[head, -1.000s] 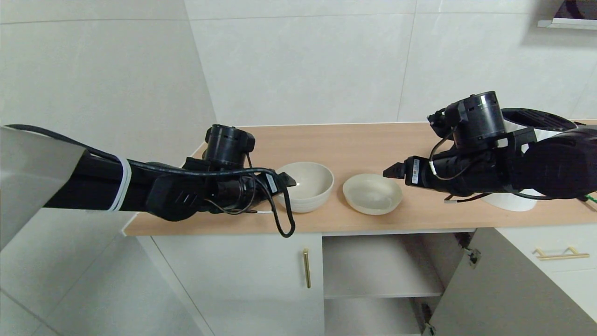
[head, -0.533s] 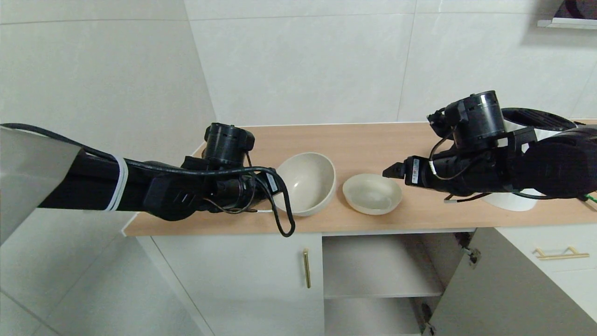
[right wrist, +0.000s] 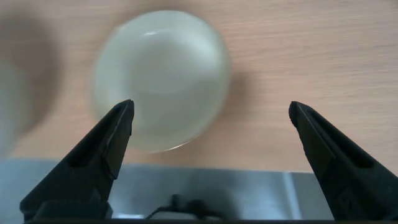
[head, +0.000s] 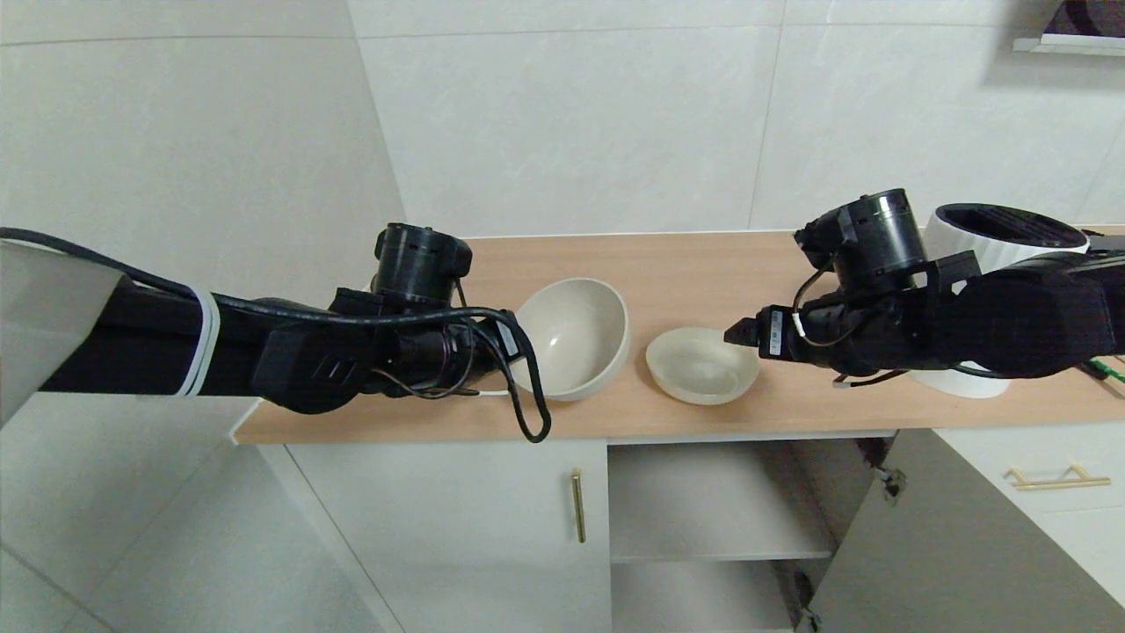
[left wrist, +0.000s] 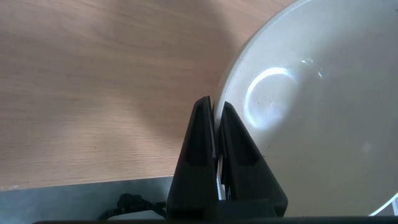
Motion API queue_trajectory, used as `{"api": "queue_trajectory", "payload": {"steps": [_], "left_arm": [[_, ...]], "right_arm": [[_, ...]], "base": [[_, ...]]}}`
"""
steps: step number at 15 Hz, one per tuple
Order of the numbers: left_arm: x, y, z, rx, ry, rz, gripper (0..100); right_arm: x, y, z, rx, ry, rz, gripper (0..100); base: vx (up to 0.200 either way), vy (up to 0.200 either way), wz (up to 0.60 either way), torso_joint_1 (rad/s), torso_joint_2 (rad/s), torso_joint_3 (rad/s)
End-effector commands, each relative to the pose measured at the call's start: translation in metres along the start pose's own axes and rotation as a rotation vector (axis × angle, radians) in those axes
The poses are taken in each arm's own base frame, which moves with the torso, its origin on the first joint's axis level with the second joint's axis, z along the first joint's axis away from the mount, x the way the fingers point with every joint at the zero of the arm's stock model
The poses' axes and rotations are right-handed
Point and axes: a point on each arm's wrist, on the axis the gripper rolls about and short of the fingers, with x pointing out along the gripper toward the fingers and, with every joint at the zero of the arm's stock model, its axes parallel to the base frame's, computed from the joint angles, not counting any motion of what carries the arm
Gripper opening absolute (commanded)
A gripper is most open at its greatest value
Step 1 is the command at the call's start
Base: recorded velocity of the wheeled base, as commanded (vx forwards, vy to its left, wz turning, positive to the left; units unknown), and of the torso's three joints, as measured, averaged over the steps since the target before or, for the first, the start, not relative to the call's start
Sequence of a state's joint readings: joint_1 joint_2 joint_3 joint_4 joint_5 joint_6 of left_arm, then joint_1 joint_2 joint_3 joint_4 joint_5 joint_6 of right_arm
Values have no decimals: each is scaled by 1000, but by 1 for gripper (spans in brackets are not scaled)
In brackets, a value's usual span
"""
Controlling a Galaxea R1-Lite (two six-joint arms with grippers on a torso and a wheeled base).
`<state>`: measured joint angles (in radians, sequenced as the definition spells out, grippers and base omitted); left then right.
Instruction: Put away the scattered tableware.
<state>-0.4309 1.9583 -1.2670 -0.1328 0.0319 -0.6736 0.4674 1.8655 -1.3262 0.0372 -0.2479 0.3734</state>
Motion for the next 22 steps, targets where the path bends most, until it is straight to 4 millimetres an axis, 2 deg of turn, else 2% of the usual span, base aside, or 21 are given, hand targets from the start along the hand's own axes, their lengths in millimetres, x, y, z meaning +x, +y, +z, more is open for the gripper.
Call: {"api": "queue_trajectory", "payload": {"steps": [1, 3, 7, 16, 17, 20, 22], "left_arm": [[-3, -1, 1, 0, -5, -4, 0], [-2, -1, 1, 0, -3, -2, 0], [-4, -1, 2, 0, -5, -6, 0], [-4, -1, 1, 0, -4, -5, 0], [-4, -1, 2, 0, -5, -6, 0], [-4, -1, 2, 0, -5, -6, 0], [-5, -1, 2, 0, -6, -7, 0]], "right_arm": [[22, 1, -13, -40, 33, -74, 100], [39, 0, -23, -82, 42, -143, 100], [57, 1, -28, -73, 18, -142, 100], [61, -2, -24, -56, -4, -137, 100], [64, -2, -26, -58, 3, -139, 0], [71, -1, -30, -62, 16, -144, 0], [67, -1, -26, -55, 4, -138, 0]], "base": [[0, 0, 0, 0, 0, 0], [0, 0, 0, 0, 0, 0], [0, 0, 0, 0, 0, 0], [0, 0, 0, 0, 0, 0], [0, 0, 0, 0, 0, 0], [0, 0, 0, 0, 0, 0], [0, 0, 0, 0, 0, 0]]}}
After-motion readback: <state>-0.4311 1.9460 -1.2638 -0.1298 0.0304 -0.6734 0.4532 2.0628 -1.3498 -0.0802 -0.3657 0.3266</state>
